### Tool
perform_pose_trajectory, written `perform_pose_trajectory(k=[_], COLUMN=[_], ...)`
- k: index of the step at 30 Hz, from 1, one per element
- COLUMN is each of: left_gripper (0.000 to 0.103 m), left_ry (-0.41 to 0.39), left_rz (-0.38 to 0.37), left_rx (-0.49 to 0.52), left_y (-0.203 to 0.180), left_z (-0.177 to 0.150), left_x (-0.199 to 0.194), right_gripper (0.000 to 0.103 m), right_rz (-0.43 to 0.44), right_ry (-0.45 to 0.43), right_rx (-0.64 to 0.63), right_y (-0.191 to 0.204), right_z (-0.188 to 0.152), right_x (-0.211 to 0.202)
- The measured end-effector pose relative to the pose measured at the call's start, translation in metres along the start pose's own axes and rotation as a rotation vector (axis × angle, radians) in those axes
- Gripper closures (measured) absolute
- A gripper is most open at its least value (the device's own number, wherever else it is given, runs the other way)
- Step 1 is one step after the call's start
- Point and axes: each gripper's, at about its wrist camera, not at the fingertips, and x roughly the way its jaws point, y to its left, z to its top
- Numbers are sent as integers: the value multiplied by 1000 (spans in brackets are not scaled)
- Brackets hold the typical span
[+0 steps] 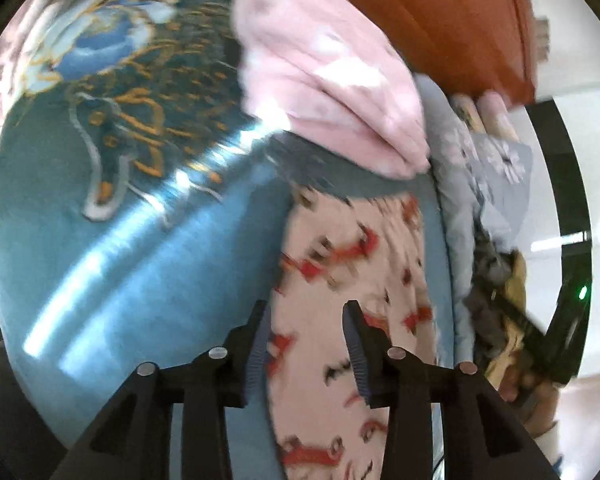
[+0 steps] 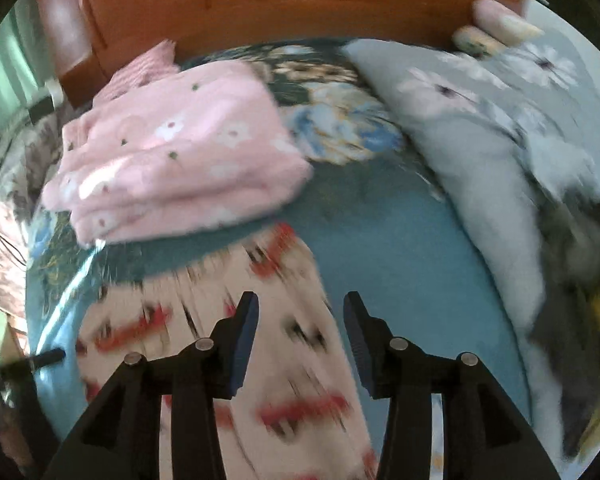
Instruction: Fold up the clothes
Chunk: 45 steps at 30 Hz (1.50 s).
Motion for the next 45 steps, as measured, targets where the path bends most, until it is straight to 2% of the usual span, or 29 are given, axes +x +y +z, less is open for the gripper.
perform_pose_trajectory(k=[3, 7, 9, 11, 16, 22, 28, 31, 34, 38, 40, 45], left_gripper=[61, 61, 61, 61, 61, 61, 61, 61, 61, 61, 61, 61], left_ry=[66, 181, 229, 258, 239, 198, 225, 234, 228, 228, 230, 216], left_rz=[16, 67, 108, 147, 186, 201, 220, 218, 215, 216, 213, 189], left_rx=[108, 236, 294, 342, 376, 348, 336, 327, 317, 294, 275, 232], left_y=[-29, -64, -73, -77, -82, -80, -72, -72, -71, -64, -61, -53], left_z=[-14, -48, -62, -77, -89, -85, -87, -87, -83, -79, -76, -65], left_x=[12, 38, 49, 51, 43, 34, 38, 40, 41, 40, 40, 35], right_gripper=[58, 58, 58, 58, 58, 58, 58, 58, 58, 58, 59, 59], right_rz=[-60, -94, -98, -75, -14, 59, 46, 69, 76, 106, 109, 195], right_ry=[41, 123, 137, 118, 69, 90, 121, 73, 52, 107, 125, -6], right_rx=[103, 334, 435, 494, 460, 323, 176, 225, 339, 459, 443, 569], right_y=[-50, -121, -143, -151, -132, -88, -50, -63, -93, -113, -107, -130], right_z=[-67, -160, -190, -205, -192, -181, -196, -193, -193, -196, -195, -200], right_x=[-18, -23, -22, -21, -10, 4, 6, -4, -7, 9, 13, -11])
